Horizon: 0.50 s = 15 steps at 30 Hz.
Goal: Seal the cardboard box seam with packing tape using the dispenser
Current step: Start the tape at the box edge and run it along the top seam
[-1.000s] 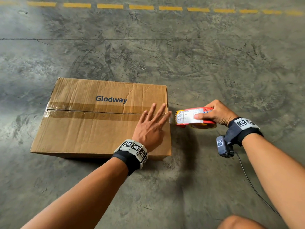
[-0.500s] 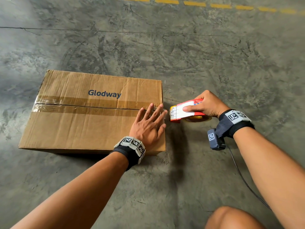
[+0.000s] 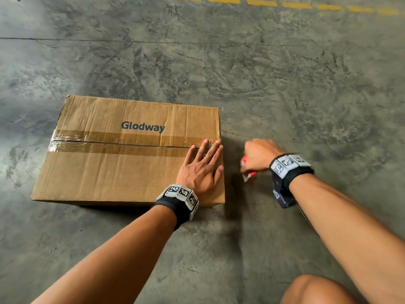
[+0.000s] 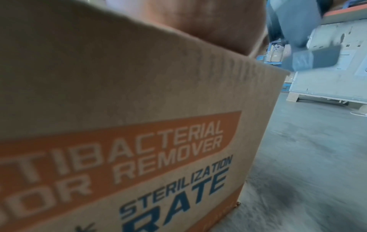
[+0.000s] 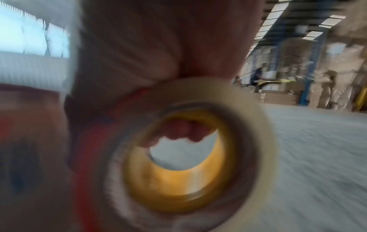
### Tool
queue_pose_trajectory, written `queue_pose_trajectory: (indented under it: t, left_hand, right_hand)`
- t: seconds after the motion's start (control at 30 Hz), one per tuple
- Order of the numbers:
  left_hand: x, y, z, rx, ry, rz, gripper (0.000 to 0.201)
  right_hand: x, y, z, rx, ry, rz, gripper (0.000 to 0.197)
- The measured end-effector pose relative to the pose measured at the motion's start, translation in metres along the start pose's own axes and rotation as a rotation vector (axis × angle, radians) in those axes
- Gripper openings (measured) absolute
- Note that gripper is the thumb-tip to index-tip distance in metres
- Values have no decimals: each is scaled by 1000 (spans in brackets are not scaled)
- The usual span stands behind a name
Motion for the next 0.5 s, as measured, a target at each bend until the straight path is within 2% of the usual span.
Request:
queue_pose_trajectory:
  t: [0.07,0.17,0.27,0.4,0.5]
  left_hand:
    - [0,0,-1,-1,-3,7,63]
    - [-2,4,-3,0,-13,1,63]
    - [0,1,-4,1,-19,-14,63]
    - [-5,2,-4,13,-35,-8,63]
    - [-11,6,-8,76,-11,-78,66]
  right_hand:
    - [27,-10,18,82,46,-72,51]
    - [42,-15,60,188,187,-92,66]
    - [24,-24,87,204,468,-4,70]
    - [-11,-38,91,204,791,118,56]
    - [-31,-46,87,145,941,205,84]
Point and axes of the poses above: each hand's wrist, its own y-axis towards the middle knuckle, its own x-axis out of the palm, z = x × y, the point moved 2 cm from there along y, towards the middle knuckle, and after that the axes turned 7 degrees about y, right-handed, at the moved point
